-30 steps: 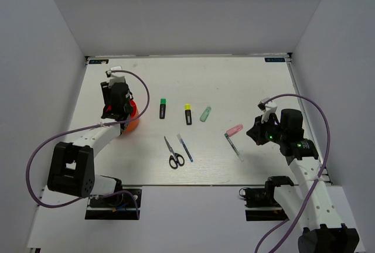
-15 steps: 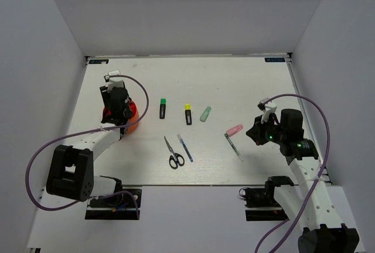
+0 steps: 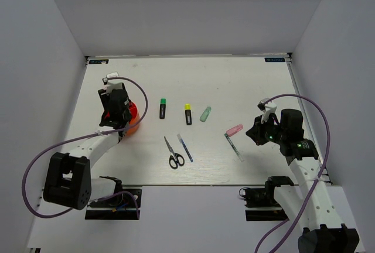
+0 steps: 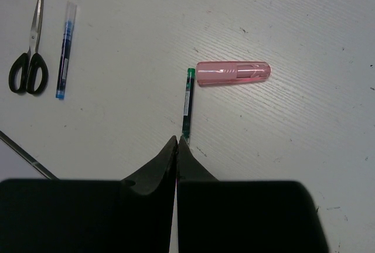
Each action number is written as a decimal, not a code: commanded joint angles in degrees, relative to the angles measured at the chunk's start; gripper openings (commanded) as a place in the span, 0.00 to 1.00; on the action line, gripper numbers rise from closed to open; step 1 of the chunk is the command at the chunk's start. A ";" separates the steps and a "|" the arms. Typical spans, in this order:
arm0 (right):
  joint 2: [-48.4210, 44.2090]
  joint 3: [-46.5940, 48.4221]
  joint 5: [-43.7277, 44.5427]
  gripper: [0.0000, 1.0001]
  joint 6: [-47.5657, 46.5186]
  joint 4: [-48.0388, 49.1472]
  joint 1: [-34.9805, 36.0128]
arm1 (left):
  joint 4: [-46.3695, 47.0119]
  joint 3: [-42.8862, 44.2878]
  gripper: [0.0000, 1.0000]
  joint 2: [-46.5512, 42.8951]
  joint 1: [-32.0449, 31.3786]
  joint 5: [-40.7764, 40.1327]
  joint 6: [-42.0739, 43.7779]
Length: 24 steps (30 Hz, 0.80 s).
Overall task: Sort the stationery into containers
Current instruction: Place the stationery in the storage box.
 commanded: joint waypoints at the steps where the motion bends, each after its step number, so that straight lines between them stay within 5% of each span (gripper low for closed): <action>1: -0.81 1.03 -1.45 0.00 -0.34 0.18 0.16 | -3.16 -0.28 0.65 -2.48 -0.56 -0.06 -1.65; 18: -1.16 1.03 -1.81 0.00 -0.34 0.09 0.25 | -7.29 -0.19 0.70 -4.94 -0.91 0.12 -3.23; 24: -1.42 1.03 -1.81 0.00 -0.34 0.01 0.17 | -8.26 -0.55 0.61 -5.03 -0.83 1.09 -3.94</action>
